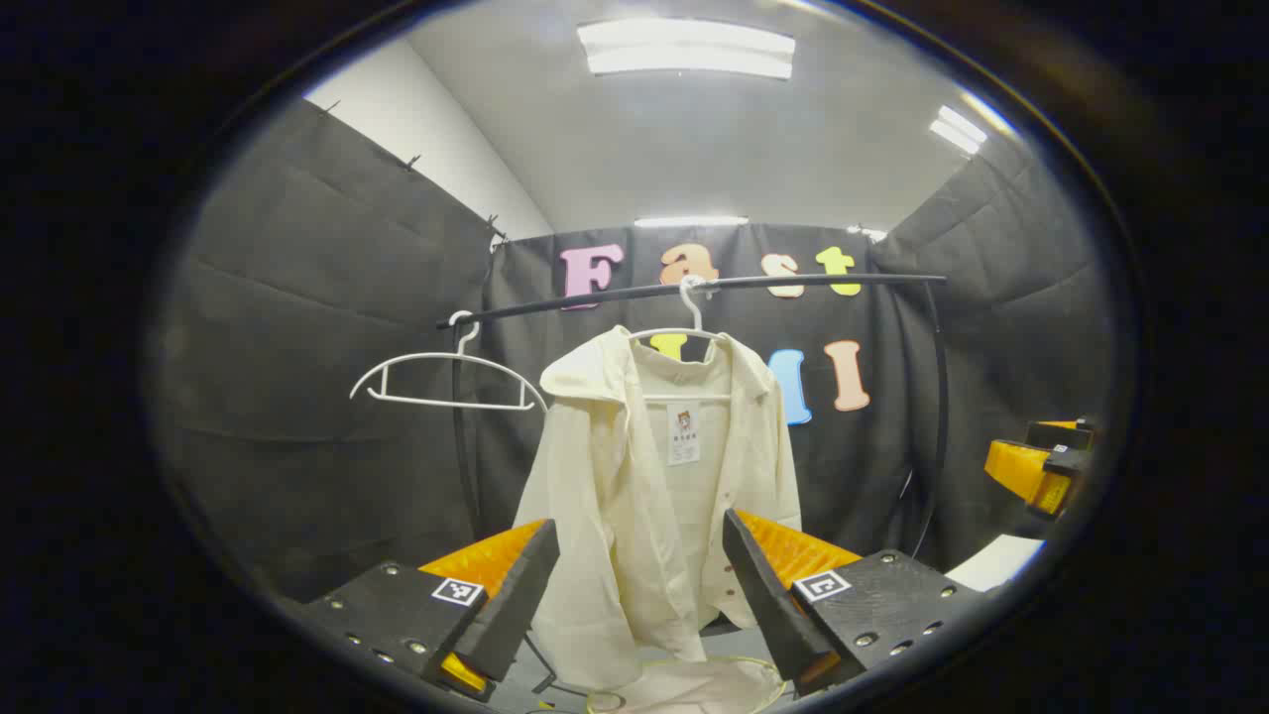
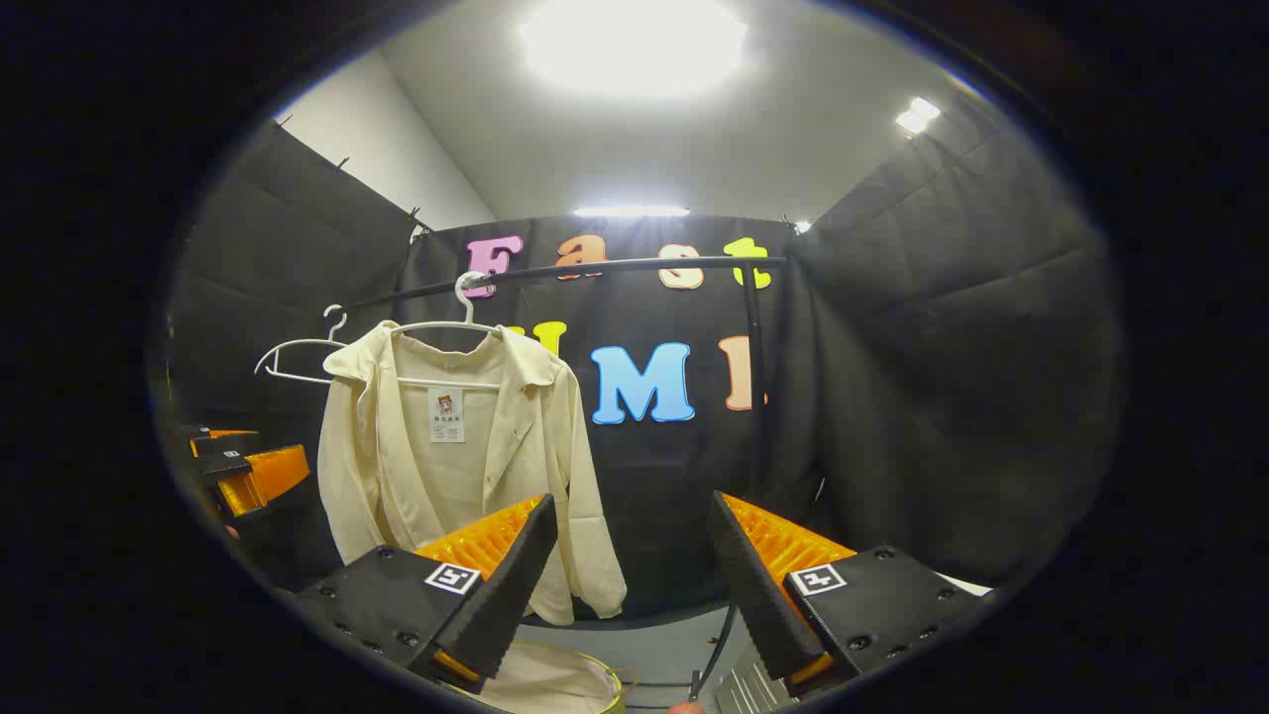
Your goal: Grasp the clothes on the hanger with both hands and then place them into the laundry hamper below.
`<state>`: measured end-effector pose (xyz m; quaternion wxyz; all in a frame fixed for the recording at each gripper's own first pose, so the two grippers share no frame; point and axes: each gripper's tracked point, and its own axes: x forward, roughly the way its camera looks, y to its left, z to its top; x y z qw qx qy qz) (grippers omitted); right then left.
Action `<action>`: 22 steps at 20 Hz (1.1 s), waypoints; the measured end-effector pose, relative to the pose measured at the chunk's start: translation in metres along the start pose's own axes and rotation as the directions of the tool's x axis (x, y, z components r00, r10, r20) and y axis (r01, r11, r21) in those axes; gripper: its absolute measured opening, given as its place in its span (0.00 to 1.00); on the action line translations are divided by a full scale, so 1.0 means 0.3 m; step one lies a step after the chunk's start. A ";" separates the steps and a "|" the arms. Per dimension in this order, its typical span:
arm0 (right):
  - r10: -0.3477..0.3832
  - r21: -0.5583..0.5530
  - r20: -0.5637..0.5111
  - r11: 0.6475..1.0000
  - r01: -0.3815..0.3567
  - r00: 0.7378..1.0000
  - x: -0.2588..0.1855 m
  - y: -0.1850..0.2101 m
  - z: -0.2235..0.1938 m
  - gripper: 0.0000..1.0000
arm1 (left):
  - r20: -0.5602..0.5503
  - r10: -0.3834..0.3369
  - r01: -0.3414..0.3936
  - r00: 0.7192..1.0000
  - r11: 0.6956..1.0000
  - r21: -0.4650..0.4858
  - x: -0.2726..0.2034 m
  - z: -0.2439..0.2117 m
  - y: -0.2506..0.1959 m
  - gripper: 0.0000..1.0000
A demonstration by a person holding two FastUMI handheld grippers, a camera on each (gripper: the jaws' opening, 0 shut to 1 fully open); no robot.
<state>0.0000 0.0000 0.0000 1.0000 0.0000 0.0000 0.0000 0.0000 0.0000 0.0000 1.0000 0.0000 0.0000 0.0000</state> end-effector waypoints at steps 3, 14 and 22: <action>0.009 -0.004 -0.018 1.000 -0.009 1.000 -0.001 0.033 -0.013 0.98 | -0.007 0.008 -0.008 1.000 1.000 -0.003 0.008 -0.012 0.029 0.97; 0.004 -0.009 -0.020 1.000 -0.004 1.000 0.014 0.127 -0.004 0.97 | 0.007 -0.020 0.020 1.000 1.000 0.000 0.048 -0.007 0.094 1.00; 0.044 0.009 0.003 0.999 -0.044 0.999 0.134 0.244 0.060 0.97 | 0.060 -0.027 0.028 0.998 0.999 -0.023 0.147 0.057 0.124 1.00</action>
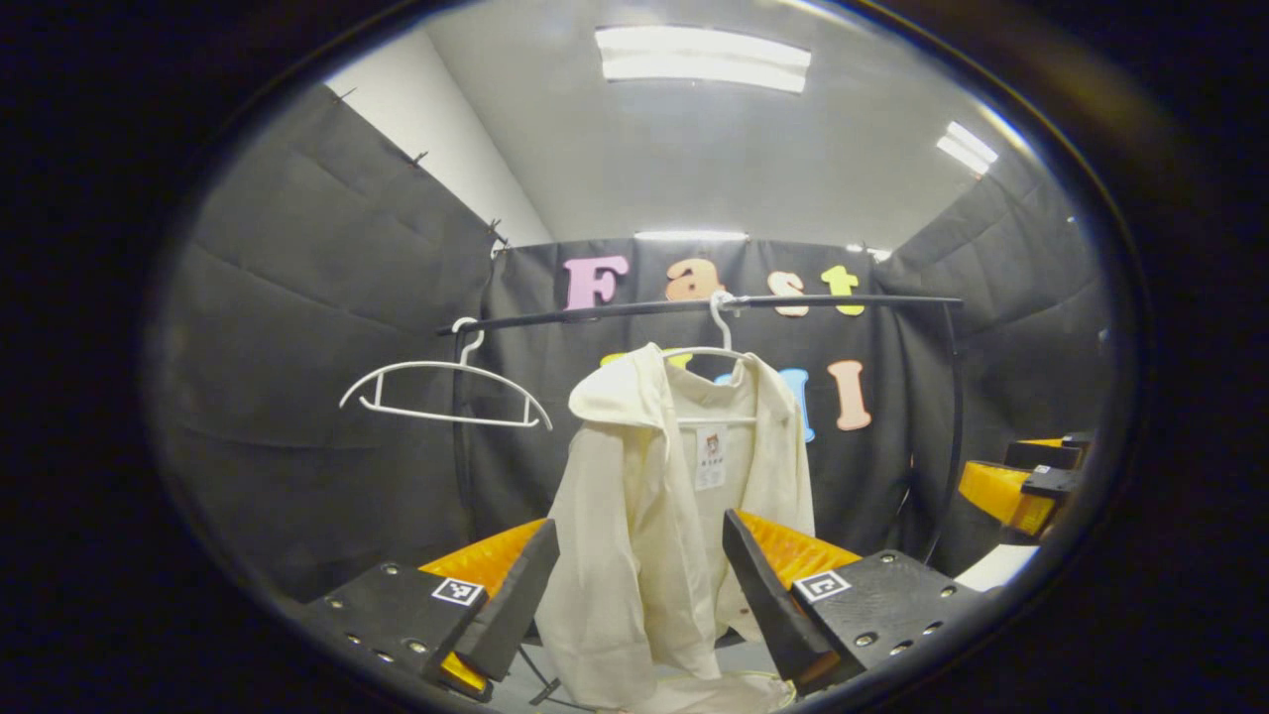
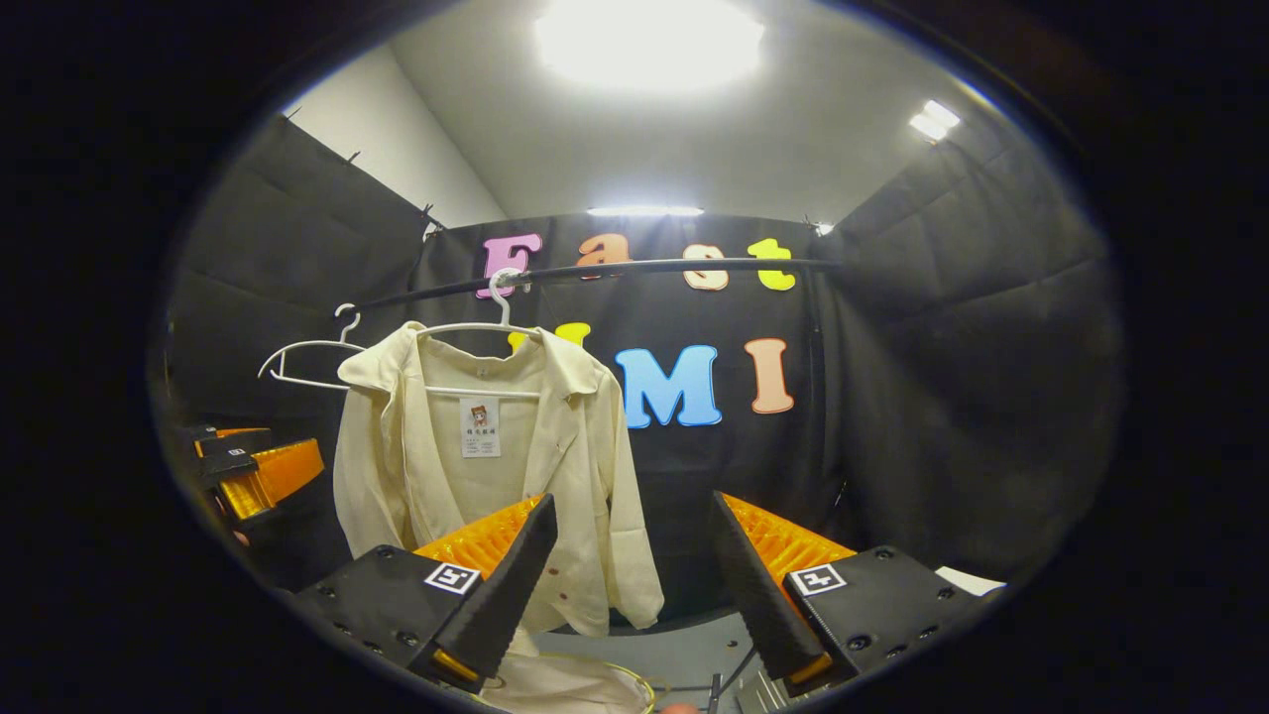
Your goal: Grasp the clothes on the hanger with both hands and then place them into the laundry hamper below.
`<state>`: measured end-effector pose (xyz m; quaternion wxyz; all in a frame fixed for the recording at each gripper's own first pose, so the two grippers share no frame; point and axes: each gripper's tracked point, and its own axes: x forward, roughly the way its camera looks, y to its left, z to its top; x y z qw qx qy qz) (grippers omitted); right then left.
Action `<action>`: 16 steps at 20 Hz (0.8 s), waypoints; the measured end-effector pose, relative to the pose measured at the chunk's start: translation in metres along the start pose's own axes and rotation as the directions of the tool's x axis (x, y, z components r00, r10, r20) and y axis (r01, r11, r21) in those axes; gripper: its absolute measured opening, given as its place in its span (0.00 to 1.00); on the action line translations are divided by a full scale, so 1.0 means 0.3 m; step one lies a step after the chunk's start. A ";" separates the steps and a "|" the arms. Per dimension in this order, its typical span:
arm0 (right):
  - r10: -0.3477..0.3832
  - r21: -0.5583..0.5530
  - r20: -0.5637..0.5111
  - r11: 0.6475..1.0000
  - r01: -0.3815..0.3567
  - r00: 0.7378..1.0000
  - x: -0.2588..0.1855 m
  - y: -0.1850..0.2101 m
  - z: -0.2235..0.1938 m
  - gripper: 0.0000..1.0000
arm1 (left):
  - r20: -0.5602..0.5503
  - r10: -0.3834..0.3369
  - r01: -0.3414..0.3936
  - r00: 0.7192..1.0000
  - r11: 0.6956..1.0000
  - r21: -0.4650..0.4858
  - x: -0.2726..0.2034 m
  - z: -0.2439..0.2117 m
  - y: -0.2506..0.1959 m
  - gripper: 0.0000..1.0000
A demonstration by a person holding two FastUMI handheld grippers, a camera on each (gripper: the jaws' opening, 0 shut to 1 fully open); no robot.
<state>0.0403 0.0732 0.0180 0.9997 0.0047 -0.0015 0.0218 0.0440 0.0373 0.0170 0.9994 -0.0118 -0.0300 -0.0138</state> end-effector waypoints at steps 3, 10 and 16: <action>0.039 0.006 0.023 0.999 -0.039 0.999 0.074 0.037 0.042 0.98 | 0.022 0.004 -0.004 1.000 1.000 -0.004 0.053 0.019 -0.018 0.97; 0.148 0.012 0.037 0.989 -0.149 0.988 0.278 0.093 0.044 0.98 | 0.019 0.046 -0.046 0.999 0.999 -0.006 0.205 -0.018 -0.097 0.97; 0.227 0.057 0.021 0.972 -0.228 0.974 0.454 0.122 0.005 0.98 | -0.004 0.108 -0.108 0.994 0.994 0.026 0.337 -0.078 -0.145 1.00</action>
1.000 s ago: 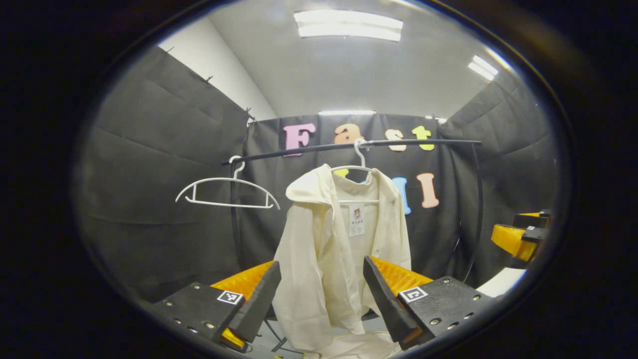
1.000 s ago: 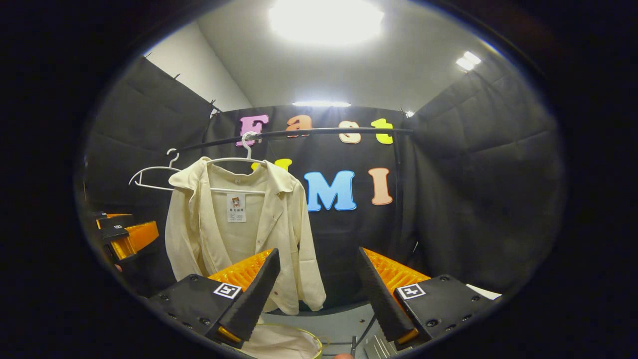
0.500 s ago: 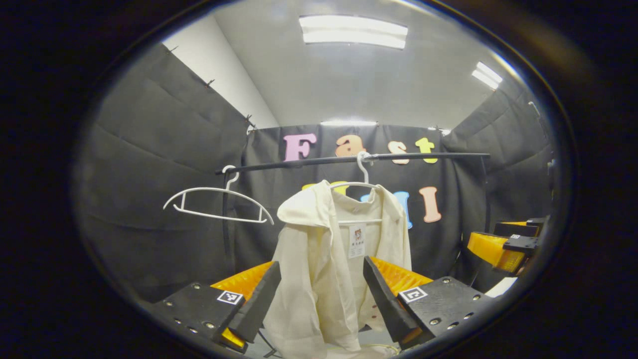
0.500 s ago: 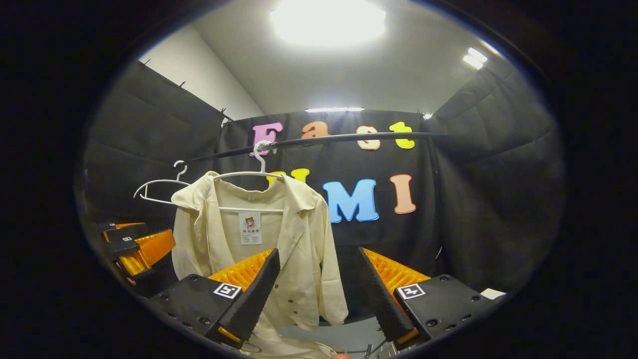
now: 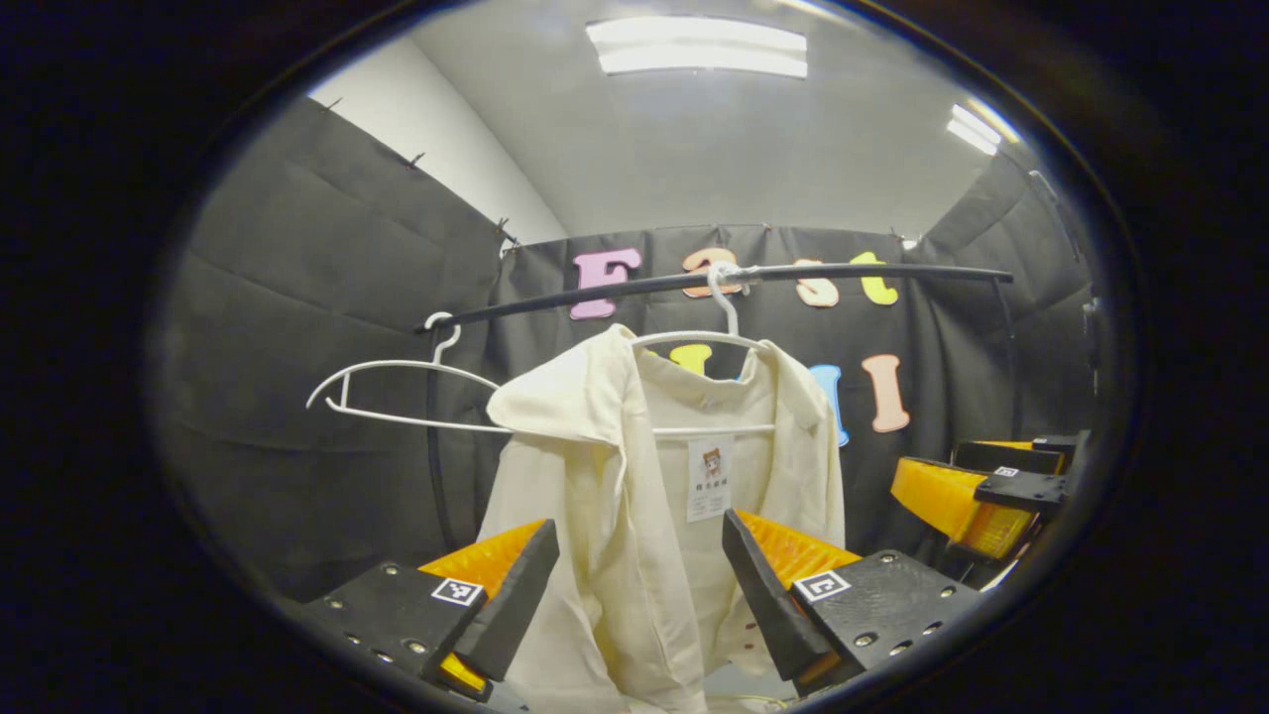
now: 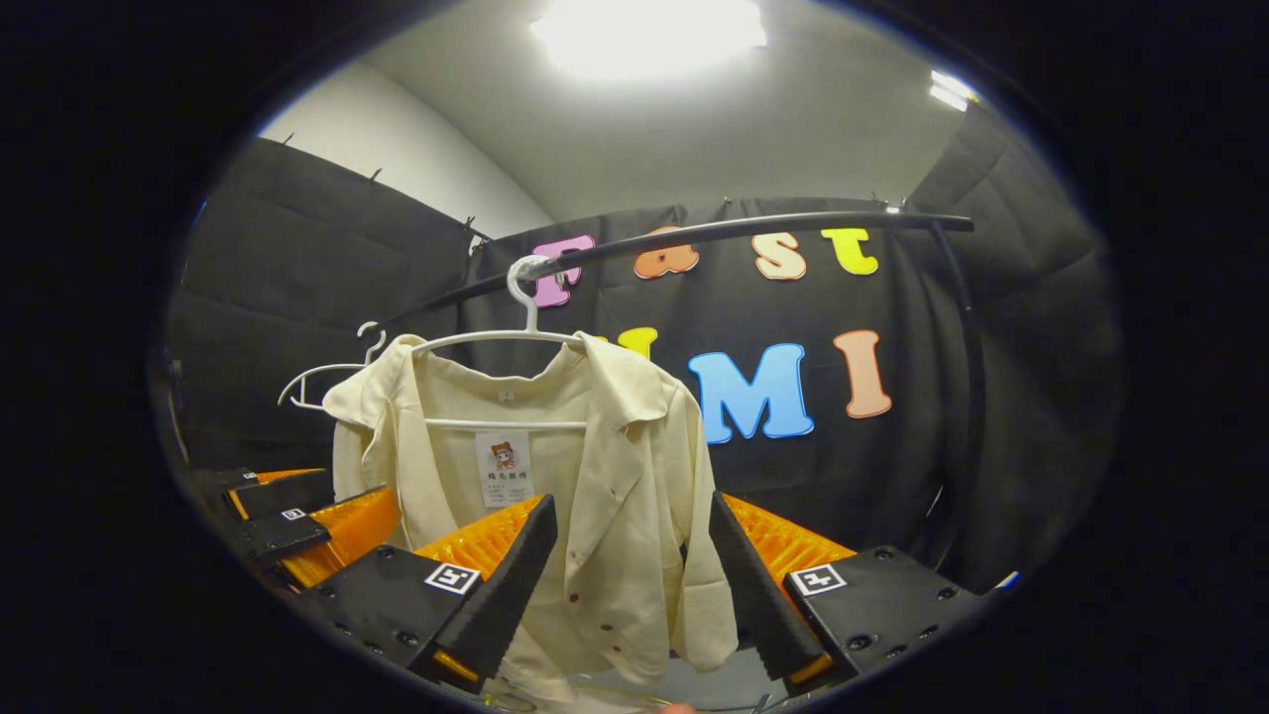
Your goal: Grasp the clothes on the hanger with both hands and then place them into the laundry hamper below.
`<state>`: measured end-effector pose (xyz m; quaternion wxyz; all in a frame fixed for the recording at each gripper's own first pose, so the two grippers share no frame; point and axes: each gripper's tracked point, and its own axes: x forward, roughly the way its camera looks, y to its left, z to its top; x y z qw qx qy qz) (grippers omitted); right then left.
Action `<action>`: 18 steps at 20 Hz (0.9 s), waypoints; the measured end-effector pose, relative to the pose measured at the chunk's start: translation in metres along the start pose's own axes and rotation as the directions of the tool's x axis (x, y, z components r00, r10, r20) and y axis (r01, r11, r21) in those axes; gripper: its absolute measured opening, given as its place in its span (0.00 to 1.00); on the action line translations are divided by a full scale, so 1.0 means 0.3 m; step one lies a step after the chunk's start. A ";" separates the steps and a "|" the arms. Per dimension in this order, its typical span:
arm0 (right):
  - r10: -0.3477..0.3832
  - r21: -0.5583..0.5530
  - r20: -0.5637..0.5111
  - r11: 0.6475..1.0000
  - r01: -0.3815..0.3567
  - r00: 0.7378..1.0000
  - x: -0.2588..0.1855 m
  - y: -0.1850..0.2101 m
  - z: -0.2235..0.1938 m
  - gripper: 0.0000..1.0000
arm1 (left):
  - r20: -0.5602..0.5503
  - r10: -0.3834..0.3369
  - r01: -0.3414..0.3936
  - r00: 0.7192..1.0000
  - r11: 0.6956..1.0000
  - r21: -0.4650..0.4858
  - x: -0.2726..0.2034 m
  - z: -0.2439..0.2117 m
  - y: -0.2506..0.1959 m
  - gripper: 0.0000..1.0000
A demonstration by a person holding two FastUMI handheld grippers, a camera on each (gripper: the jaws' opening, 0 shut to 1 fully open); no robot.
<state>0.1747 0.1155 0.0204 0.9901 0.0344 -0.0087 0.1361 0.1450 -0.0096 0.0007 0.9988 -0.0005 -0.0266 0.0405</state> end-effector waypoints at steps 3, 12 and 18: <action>0.032 0.031 -0.016 0.999 -0.032 0.999 0.097 -0.005 -0.036 0.97 | -0.018 0.039 -0.038 0.999 0.999 0.021 0.053 -0.037 -0.011 1.00; 0.098 0.044 -0.059 0.994 -0.095 0.993 0.360 0.026 -0.115 0.96 | -0.018 0.165 -0.164 0.986 0.985 0.049 0.173 -0.103 0.017 1.00; 0.134 0.087 -0.066 0.988 -0.128 0.989 0.473 0.054 -0.119 0.95 | -0.010 0.206 -0.206 0.978 0.977 0.055 0.234 -0.128 0.020 1.00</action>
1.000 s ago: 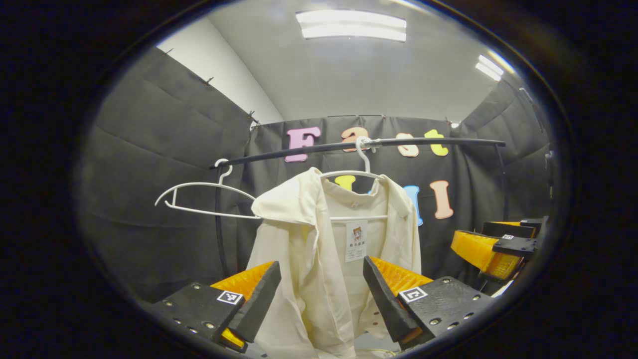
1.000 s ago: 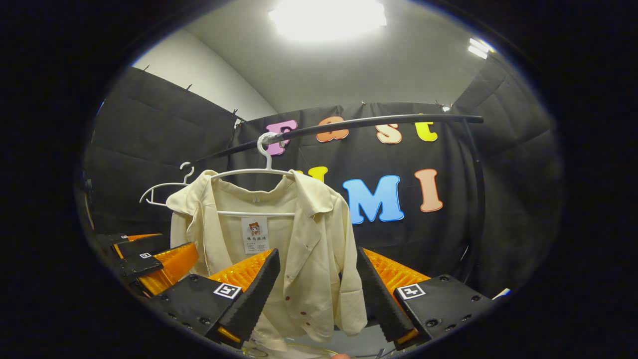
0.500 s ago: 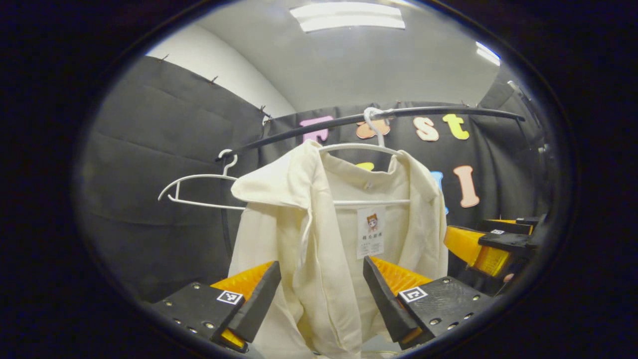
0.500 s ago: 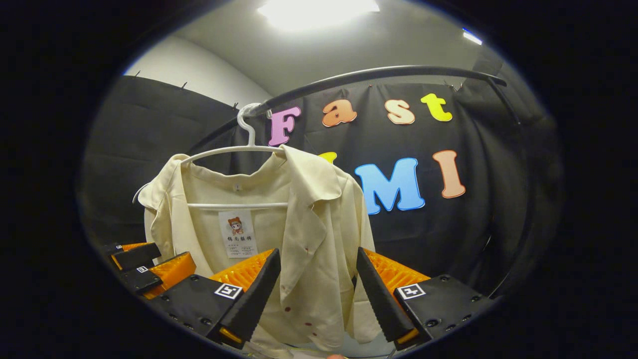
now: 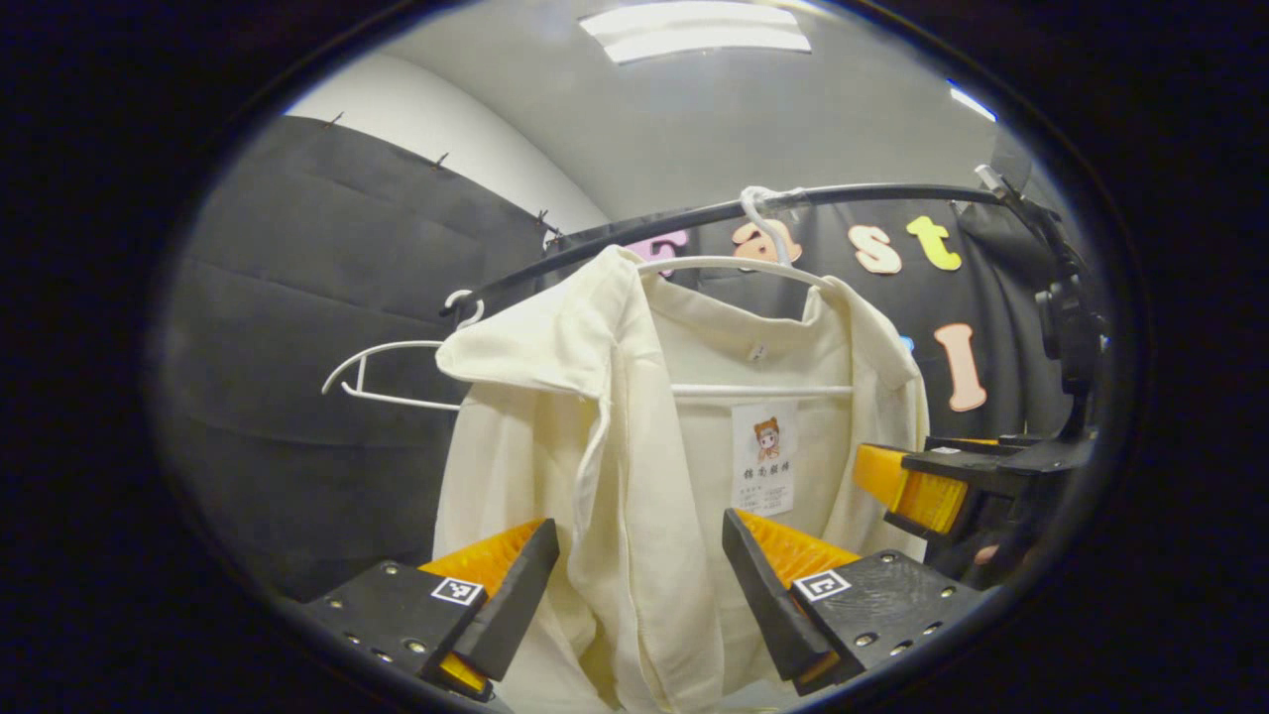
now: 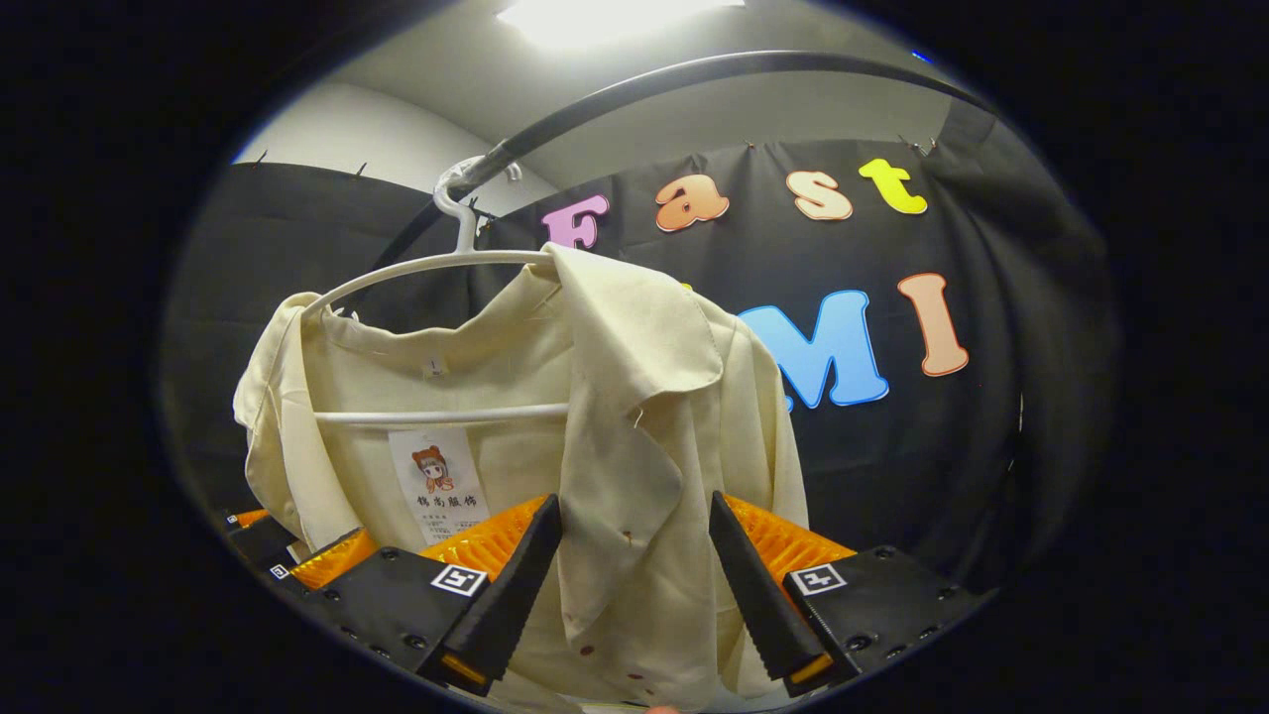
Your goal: Grasp the clothes on the hanger with both hands and then place them into the laundry hamper below.
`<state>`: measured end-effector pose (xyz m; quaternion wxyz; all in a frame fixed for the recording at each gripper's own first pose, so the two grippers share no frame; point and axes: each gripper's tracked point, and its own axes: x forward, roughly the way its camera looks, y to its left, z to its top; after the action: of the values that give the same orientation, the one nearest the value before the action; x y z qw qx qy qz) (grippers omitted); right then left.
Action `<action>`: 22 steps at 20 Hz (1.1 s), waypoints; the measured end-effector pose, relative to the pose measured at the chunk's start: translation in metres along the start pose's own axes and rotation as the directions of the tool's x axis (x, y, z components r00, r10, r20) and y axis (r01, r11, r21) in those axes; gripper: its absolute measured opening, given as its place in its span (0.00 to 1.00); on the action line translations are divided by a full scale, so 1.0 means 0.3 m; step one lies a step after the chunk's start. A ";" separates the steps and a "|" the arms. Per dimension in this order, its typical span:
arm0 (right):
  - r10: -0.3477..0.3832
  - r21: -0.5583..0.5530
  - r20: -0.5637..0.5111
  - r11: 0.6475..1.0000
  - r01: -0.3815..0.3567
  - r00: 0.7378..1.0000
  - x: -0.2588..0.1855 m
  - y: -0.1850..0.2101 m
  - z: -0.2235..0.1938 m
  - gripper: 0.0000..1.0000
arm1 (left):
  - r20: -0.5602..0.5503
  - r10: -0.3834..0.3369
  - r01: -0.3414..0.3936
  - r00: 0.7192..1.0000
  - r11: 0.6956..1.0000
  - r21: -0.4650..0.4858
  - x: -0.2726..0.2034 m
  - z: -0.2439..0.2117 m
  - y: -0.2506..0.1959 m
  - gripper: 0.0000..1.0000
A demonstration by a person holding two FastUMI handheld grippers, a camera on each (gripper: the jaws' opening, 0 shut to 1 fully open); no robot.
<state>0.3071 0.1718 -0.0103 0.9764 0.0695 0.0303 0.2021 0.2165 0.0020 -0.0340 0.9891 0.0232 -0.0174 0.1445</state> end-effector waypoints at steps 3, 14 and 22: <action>-0.030 -0.016 0.002 0.999 0.030 1.000 0.032 -0.017 -0.007 0.95 | -0.007 0.033 -0.033 0.999 0.999 0.040 0.014 -0.010 0.007 0.97; -0.130 -0.026 -0.066 0.991 0.128 0.989 0.167 -0.035 -0.049 0.91 | -0.042 0.089 -0.085 0.995 0.993 0.088 0.054 -0.033 0.014 0.85; -0.129 -0.064 -0.037 0.990 0.127 0.991 0.150 -0.128 -0.009 0.01 | -0.043 0.116 -0.112 0.992 0.989 0.097 0.035 -0.025 0.079 0.08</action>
<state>0.3630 0.1550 -0.0202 0.9882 0.0334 0.0484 0.1413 0.2201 0.0280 -0.0400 0.9771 0.0651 0.0122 0.2020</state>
